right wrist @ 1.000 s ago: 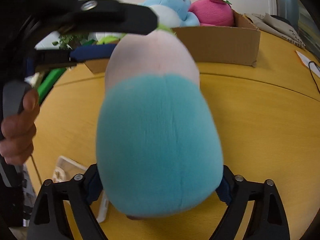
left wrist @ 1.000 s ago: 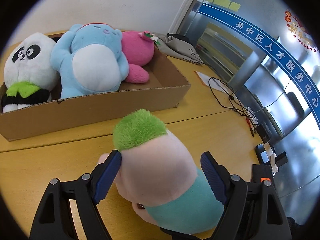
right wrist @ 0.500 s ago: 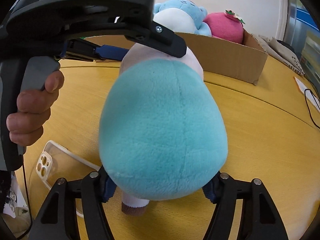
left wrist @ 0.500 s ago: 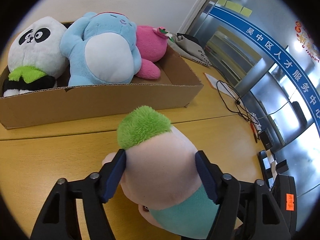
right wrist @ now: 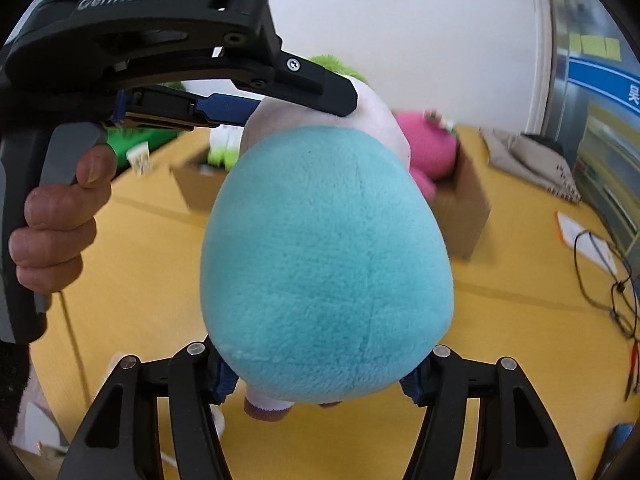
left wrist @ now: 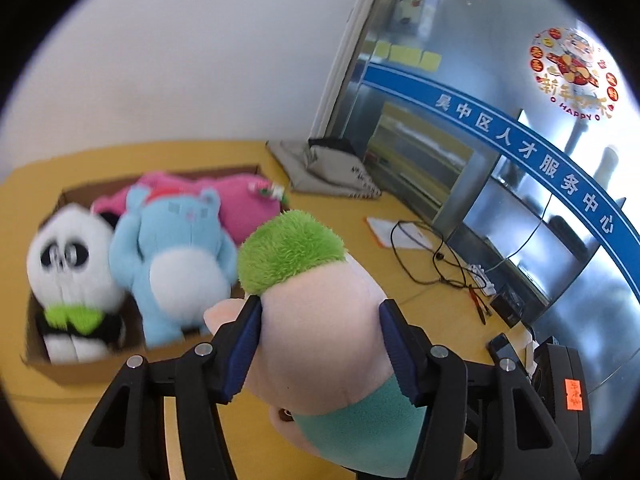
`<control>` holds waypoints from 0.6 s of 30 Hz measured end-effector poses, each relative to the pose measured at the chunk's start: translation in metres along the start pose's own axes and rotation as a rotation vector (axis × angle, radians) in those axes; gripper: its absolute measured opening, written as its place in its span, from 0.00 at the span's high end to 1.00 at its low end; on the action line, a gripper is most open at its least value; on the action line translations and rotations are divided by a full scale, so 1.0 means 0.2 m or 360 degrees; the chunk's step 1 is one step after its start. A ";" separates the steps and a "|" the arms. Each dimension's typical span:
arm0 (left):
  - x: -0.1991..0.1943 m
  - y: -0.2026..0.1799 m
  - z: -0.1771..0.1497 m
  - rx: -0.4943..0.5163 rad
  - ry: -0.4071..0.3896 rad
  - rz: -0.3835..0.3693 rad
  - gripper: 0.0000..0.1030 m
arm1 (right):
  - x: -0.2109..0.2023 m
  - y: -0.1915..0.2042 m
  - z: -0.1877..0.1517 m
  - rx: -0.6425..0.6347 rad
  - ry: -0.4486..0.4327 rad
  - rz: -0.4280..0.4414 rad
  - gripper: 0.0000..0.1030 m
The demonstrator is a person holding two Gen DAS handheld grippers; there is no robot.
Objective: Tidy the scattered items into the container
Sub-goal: 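Lift the pig with both grippers and carry it over the box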
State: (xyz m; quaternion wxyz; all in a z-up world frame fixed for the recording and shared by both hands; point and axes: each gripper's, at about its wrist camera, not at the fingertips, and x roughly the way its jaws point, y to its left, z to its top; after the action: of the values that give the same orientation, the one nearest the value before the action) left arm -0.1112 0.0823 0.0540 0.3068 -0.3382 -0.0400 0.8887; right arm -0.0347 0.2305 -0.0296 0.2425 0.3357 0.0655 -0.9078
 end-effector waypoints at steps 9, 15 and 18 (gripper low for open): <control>-0.15 -0.15 0.43 0.0212 -0.0245 0.0059 0.44 | -0.12 -0.09 0.41 -0.0058 -0.0294 -0.0091 0.34; -0.09 -0.06 0.64 0.0198 -0.0301 0.0109 0.44 | -0.09 -0.13 0.64 -0.0086 -0.0365 -0.0112 0.34; 0.00 0.00 0.71 0.0193 -0.0296 0.0106 0.44 | 0.00 -0.20 0.75 -0.0075 -0.0386 -0.0102 0.34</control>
State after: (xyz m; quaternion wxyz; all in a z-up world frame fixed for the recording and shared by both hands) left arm -0.1993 0.1019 0.1642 0.2920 -0.2361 -0.0031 0.9268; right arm -0.1416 0.2221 0.0837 0.2273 0.2155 0.0678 -0.9473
